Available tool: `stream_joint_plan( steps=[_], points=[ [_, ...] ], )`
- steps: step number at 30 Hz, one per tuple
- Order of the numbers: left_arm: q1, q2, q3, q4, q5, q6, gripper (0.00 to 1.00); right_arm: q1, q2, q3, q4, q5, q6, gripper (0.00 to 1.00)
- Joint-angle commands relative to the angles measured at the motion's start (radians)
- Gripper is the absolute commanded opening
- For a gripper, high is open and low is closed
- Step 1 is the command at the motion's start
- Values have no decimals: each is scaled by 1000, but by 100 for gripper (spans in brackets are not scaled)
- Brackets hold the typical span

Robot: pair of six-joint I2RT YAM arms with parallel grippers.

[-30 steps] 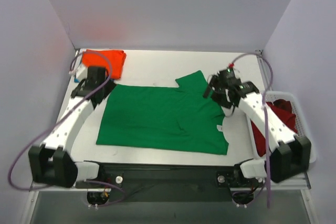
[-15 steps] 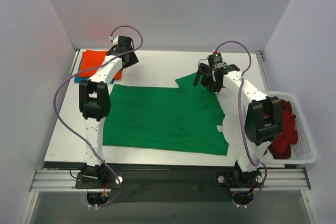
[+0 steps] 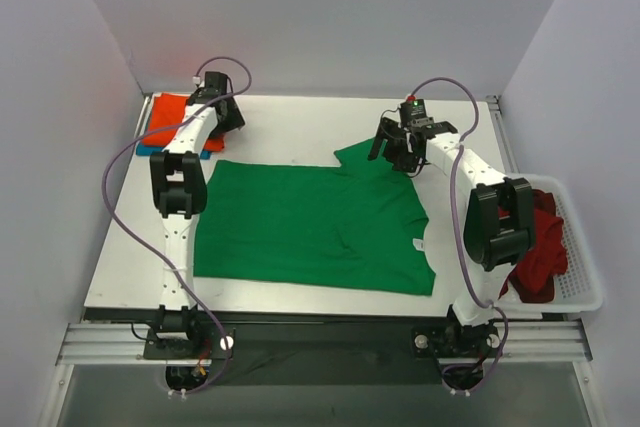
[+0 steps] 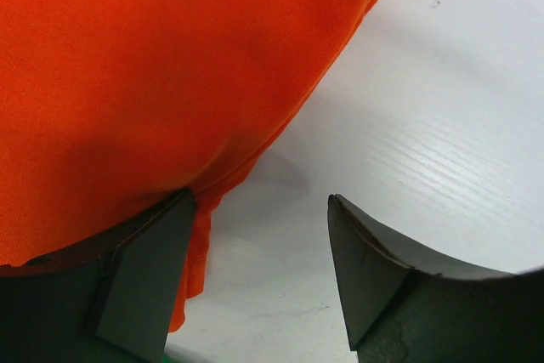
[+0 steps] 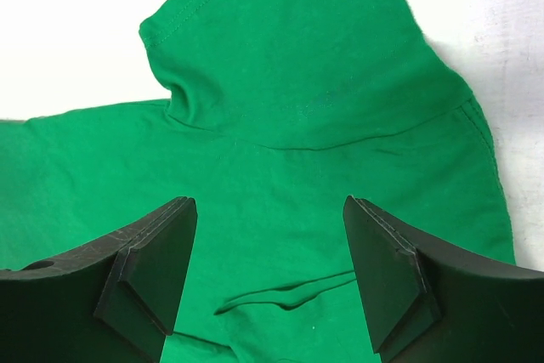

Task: Fold and stack the t-shirts
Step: Grap the side of the flattened tshirt furthest away from the robot with both arms

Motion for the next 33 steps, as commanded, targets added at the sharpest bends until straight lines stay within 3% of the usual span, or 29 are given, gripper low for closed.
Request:
stream_joint_plan(
  steps=[1,18,24,29,33],
  points=[
    [40,7,11,-7,24,26,75,-8,-13,22,5,-15,-26,71],
    [73,102,153,23,101,50,81,-15,33,19,8,-32,-44,71],
    [49,1,104,80,164,81,82,-17,15,18,9,-25,-52,71],
    [-15,-123,45,83,60,104,82,-31,9,39,9,-9,-57,71],
    [-69,-218,-18,25,-155,104,75,-75,38,77,9,3,-64,69]
  ],
)
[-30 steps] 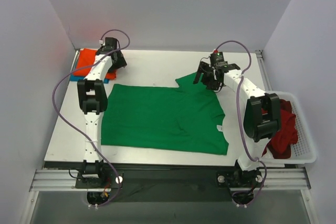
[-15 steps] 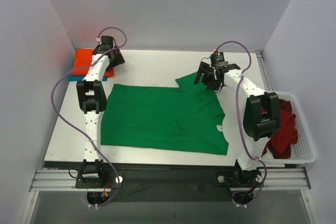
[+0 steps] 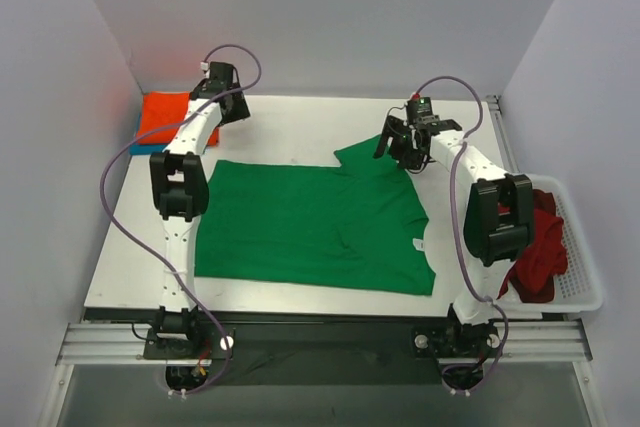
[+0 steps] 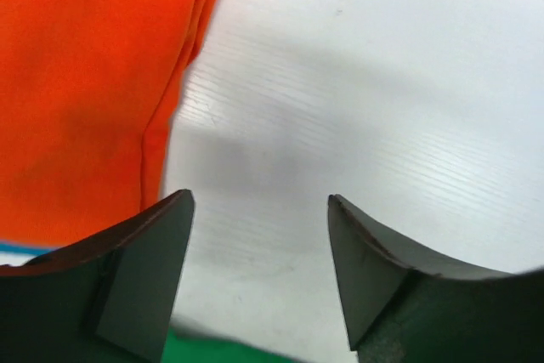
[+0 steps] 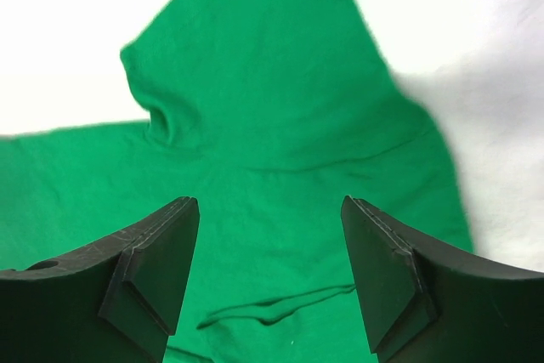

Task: Fold and stack the t-shirts
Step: Grap the side of the flattened tshirt furthest away from the robot with both arms

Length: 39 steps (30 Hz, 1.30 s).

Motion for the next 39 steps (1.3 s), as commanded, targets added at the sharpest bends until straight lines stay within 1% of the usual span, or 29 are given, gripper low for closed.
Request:
stream_joint_plan(
  steps=[1,2,3,5,7,8,14,15,21,24,28,31,35,39],
  points=[
    [-57,-164,-34,-36,-205,14,71,-46,18,74,3,24,-20,68],
    [-67,-184,-51,-44,-236,16,68,-53,46,103,3,23,-22,68],
    [-93,-192,-64,-54,-311,14,67,-61,59,117,3,13,-23,66],
    [-116,-204,-97,-74,-403,32,65,-76,98,145,5,3,-32,63],
    [-141,-196,-98,-111,-458,33,64,-81,119,182,6,0,-45,63],
    [-146,-184,-94,-122,-485,36,61,-83,138,189,11,-2,-49,63],
    [-152,-104,-31,-237,-518,28,54,-81,201,248,22,-23,-54,62],
    [-150,-97,-25,-248,-517,29,52,-83,210,255,22,-27,-54,62],
    [-146,-43,-6,-287,-480,34,50,-89,268,308,19,-39,-55,62],
    [-134,-21,-2,-320,-471,7,50,-89,284,318,17,-43,-55,62],
    [-109,-40,-64,-297,-431,-15,50,-92,291,328,19,-45,-65,62],
    [-98,-78,-146,-246,-391,-10,50,-98,299,335,19,-46,-66,62],
    [-97,-74,-167,-246,-359,-12,50,-104,313,348,19,-53,-65,62],
    [-92,-69,-192,-252,-359,-26,50,-109,320,357,19,-57,-66,62]
  ],
)
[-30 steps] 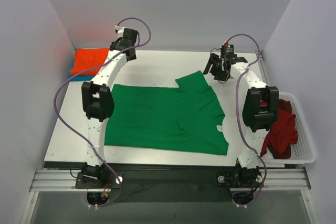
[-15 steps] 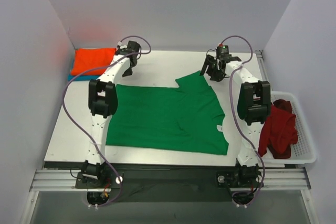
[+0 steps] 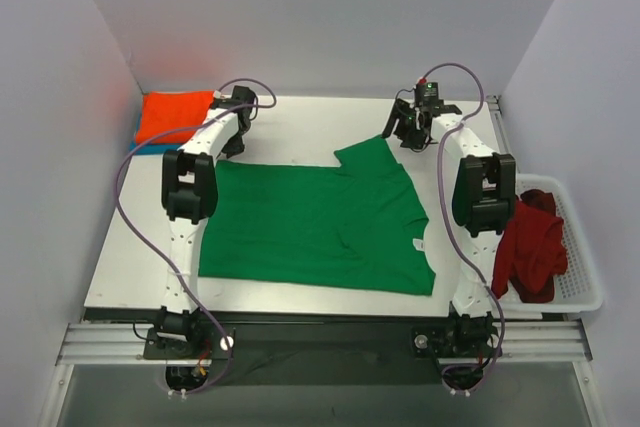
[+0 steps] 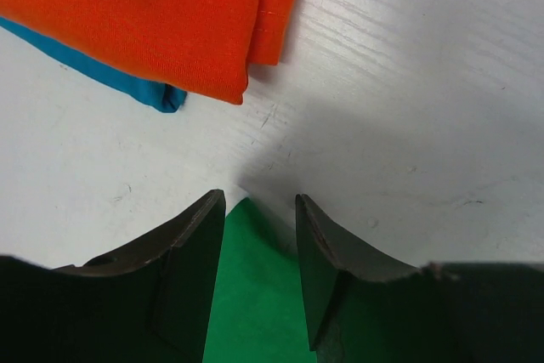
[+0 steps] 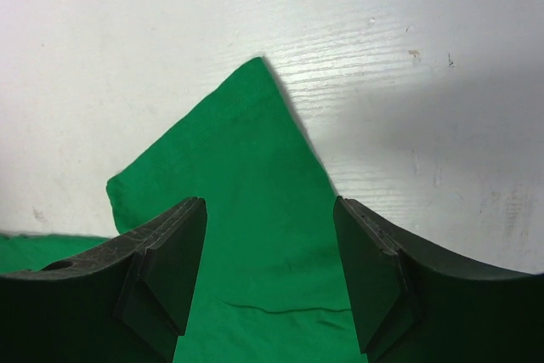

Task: Fold and stack the t-shirts
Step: Grap the side of the flattened tshirt furthest away from the robot with both arms

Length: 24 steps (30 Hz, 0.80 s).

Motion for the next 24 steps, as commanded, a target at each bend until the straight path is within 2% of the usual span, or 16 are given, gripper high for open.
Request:
stream_joint_plan(
  steps=[1,7,16,24],
  points=[
    [2,-39,-36,15,32,-28,50,-10,25,35,-13,-14,-15,62],
    [7,-64,-73,22,44,-34,49,-19,50,70,-21,-14,-21,62],
    [18,-130,-214,83,101,-54,48,-19,144,191,-56,23,-34,62],
    [37,-128,-215,94,128,-54,35,-13,231,276,-90,28,-11,60]
  ],
)
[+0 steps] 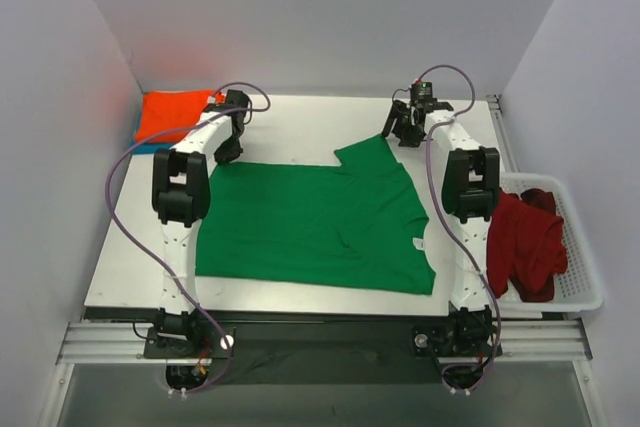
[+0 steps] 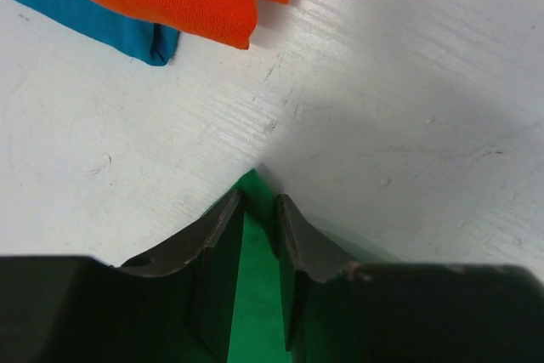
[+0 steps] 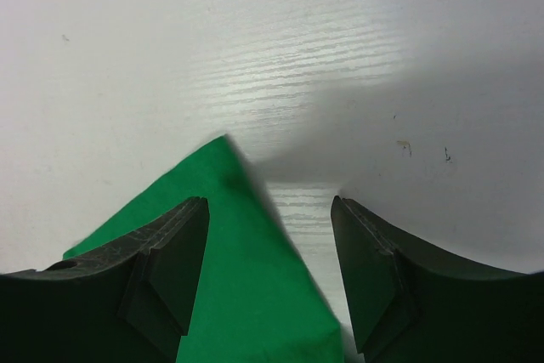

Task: Fold and stack the t-shirts
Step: Grap the side of the flattened tshirt furthest away from the robot with both arms

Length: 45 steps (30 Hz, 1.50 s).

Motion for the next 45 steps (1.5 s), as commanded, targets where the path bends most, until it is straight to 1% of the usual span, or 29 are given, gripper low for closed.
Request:
stream_joint_plan(
  steps=[1,4,7,9,12,14,18,21,22,23,24,25,27,28,30,31,37,41,42,45],
  points=[
    [21,-16,-22,14,41,-8,33,1,21,54,-53,24,8,60],
    [21,-19,-20,24,52,-8,26,10,32,69,-70,47,24,57],
    [19,-22,-25,33,58,-6,23,30,42,78,-86,90,46,54],
    [21,-28,-31,40,63,0,21,39,55,103,-109,113,54,52],
    [21,-37,-45,53,69,3,19,81,84,141,-150,179,57,52],
    [21,-42,-51,57,72,3,19,107,105,165,-182,225,65,48],
    [19,-47,-56,62,83,2,18,124,105,176,-207,297,76,46],
    [19,-56,-62,73,89,2,18,128,111,181,-215,288,76,39],
    [19,-57,-63,71,90,0,17,130,122,186,-221,286,74,33],
    [19,-62,-63,71,92,2,17,131,125,186,-222,288,76,30],
    [21,-64,-65,71,90,2,16,135,130,186,-225,286,82,19],
    [21,-65,-65,71,92,-1,15,133,131,186,-228,288,85,13],
    [22,-71,-66,77,93,-1,13,132,125,181,-233,314,94,6],
    [22,-74,-63,80,96,-1,11,128,116,181,-233,317,91,4],
    [22,-73,-56,82,100,-1,6,118,107,187,-231,320,88,3],
    [22,-74,-54,82,97,-5,0,113,93,189,-231,323,85,1],
    [27,-80,-31,109,87,-3,0,61,29,196,-206,295,54,0],
    [34,-62,32,106,90,5,0,30,-8,193,-175,268,31,0],
    [36,-54,76,100,92,8,0,24,-22,195,-170,262,30,0],
    [39,-24,136,79,95,17,0,15,-34,193,-159,242,21,0]
  ],
)
